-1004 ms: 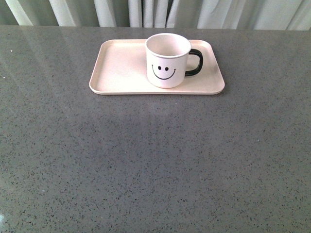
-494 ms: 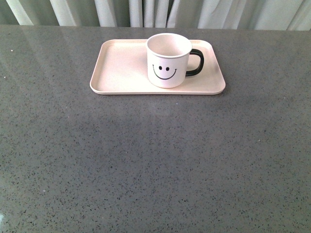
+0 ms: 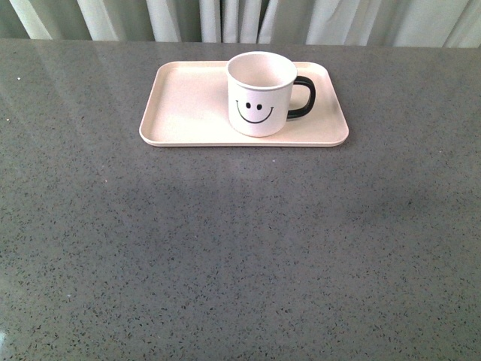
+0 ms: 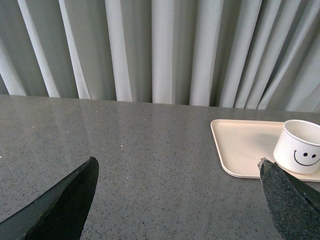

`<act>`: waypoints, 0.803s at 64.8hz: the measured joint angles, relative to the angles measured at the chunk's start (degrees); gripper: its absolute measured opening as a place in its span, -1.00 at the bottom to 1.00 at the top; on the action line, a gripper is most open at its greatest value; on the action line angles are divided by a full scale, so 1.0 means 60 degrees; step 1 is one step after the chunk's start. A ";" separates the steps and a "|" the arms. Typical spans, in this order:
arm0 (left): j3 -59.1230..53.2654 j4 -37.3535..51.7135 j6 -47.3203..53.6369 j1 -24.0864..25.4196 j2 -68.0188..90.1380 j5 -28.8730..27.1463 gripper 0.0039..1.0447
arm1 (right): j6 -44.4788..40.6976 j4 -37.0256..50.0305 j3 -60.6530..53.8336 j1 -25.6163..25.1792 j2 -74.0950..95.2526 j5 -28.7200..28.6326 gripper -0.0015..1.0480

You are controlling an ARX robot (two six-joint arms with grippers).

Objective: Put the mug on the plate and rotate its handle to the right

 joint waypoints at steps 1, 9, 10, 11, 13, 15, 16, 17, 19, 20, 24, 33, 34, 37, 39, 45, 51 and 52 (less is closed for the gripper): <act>0.0000 0.0000 0.0000 0.0000 0.0004 0.0000 0.83 | 0.0000 -0.0117 -0.0036 0.0000 -0.0160 0.0000 -0.97; 0.0000 0.0000 0.0000 0.0000 0.0004 0.0000 0.83 | 0.0000 -0.0867 -0.0237 0.0000 -0.1064 0.0004 -0.97; 0.0000 0.0000 0.0000 0.0000 0.0004 0.0000 0.83 | 0.0000 -0.0933 -0.0251 0.0000 -0.1140 0.0000 -0.97; 0.0000 0.0000 0.0000 0.0000 0.0000 0.0000 0.83 | 0.0000 -0.1056 -0.0277 0.0000 -0.1293 0.0000 -0.97; 0.0000 0.0000 0.0000 0.0000 0.0000 0.0000 0.83 | 0.0000 -0.1308 -0.0324 0.0000 -0.1617 0.0004 -0.97; 0.0000 0.0000 0.0000 0.0000 0.0004 0.0000 0.83 | 0.0000 -0.1625 -0.0379 0.0000 -0.2004 0.0000 -0.97; 0.0000 0.0000 0.0000 0.0000 0.0004 0.0000 0.83 | 0.0000 -0.1759 -0.0382 0.0000 -0.2146 0.0000 -0.97; 0.0000 0.0000 0.0000 0.0000 0.0004 0.0000 0.83 | 0.0000 -0.1825 -0.0386 0.0000 -0.2218 0.0000 -0.97; 0.0000 0.0000 0.0000 0.0000 0.0004 0.0000 0.83 | 0.0000 -0.2011 -0.0386 0.0000 -0.2426 0.0000 -0.97; 0.0000 0.0000 0.0000 0.0000 0.0000 0.0000 0.83 | 0.0000 -0.2138 -0.0390 0.0000 -0.2568 0.0000 -0.97; 0.0000 0.0000 0.0000 0.0000 0.0000 0.0000 0.83 | 0.0000 -0.2506 -0.0390 0.0000 -0.3005 0.0004 -0.97; 0.0000 0.0000 0.0000 0.0000 0.0000 0.0000 0.83 | 0.0000 -0.3293 -0.0397 0.0000 -0.3880 0.0000 -0.97; 0.0000 0.0000 0.0000 0.0000 0.0000 0.0000 0.83 | 0.0000 -0.3406 -0.0397 0.0000 -0.4000 0.0004 -0.97; 0.0000 0.0000 0.0000 0.0000 0.0004 0.0000 0.83 | 0.0000 -0.3639 -0.0397 0.0000 -0.4248 0.0004 -0.97; 0.0000 0.0000 0.0000 0.0000 0.0004 0.0000 0.83 | 0.0000 -0.3807 -0.0397 0.0000 -0.4426 0.0000 -0.97; 0.0000 0.0000 0.0000 0.0000 0.0000 0.0000 0.83 | 0.0000 -0.4277 -0.0401 0.0000 -0.4932 0.0000 -0.97; 0.0000 0.0000 0.0000 0.0000 0.0004 0.0000 0.83 | 0.0000 -0.4809 -0.0401 0.0000 -0.5504 0.0000 -0.97; 0.0000 0.0000 0.0000 0.0000 0.0000 0.0000 0.83 | 0.0000 -0.4900 -0.0401 0.0000 -0.5595 0.0000 -0.97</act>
